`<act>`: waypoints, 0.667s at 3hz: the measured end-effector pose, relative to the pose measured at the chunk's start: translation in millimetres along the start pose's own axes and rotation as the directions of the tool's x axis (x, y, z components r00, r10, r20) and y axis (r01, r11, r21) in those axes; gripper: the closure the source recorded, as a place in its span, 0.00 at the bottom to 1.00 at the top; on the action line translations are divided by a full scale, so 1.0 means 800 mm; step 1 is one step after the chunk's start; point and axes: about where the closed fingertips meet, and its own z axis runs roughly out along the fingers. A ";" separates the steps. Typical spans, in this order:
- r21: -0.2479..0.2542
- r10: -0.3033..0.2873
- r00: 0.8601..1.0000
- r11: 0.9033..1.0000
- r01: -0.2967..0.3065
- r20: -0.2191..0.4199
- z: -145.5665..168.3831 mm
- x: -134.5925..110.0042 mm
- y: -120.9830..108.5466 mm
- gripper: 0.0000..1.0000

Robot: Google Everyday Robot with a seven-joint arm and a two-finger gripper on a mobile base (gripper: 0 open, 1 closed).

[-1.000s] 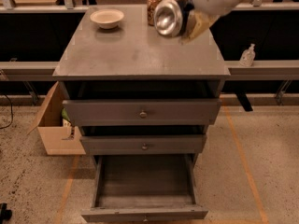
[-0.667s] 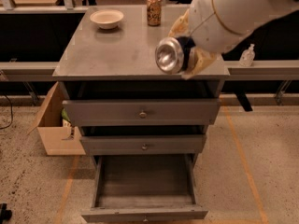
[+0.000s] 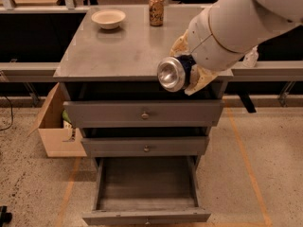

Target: Place pepsi can into bottom drawer

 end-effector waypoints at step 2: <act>-0.042 0.209 0.966 0.978 -0.205 0.149 0.084 -0.064 0.083 1.00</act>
Offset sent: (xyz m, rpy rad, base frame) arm -0.0828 0.0752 -0.2625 0.3930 0.3951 -0.1561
